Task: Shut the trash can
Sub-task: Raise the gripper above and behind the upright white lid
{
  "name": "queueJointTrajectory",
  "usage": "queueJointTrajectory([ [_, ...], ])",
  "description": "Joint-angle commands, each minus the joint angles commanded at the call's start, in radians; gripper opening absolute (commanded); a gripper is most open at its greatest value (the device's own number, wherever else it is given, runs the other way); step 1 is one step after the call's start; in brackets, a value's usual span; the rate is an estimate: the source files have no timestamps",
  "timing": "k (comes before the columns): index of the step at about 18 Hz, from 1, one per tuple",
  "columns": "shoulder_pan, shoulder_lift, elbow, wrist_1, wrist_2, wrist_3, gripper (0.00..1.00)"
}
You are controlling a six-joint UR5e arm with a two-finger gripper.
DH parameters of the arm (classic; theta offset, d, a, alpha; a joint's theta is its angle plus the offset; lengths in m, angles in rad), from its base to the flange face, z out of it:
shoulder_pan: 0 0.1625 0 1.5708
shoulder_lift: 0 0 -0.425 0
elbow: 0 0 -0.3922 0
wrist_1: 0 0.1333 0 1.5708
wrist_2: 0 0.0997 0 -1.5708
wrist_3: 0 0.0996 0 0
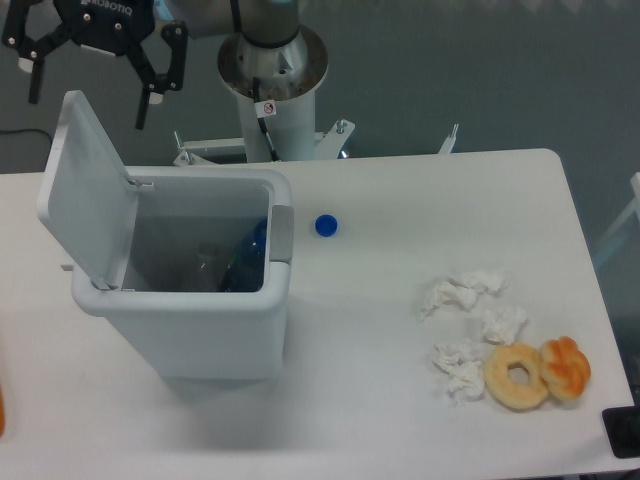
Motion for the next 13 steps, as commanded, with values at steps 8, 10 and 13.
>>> queueJointTrajectory([
  [8, -0.003, -0.002, -0.020, -0.005, 0.026, 0.017, 1.00],
  [10, -0.003, -0.003, -0.020, -0.005, 0.038, 0.017, 1.00],
  [13, -0.002, -0.014, -0.018, -0.005, 0.067, 0.020, 1.00],
])
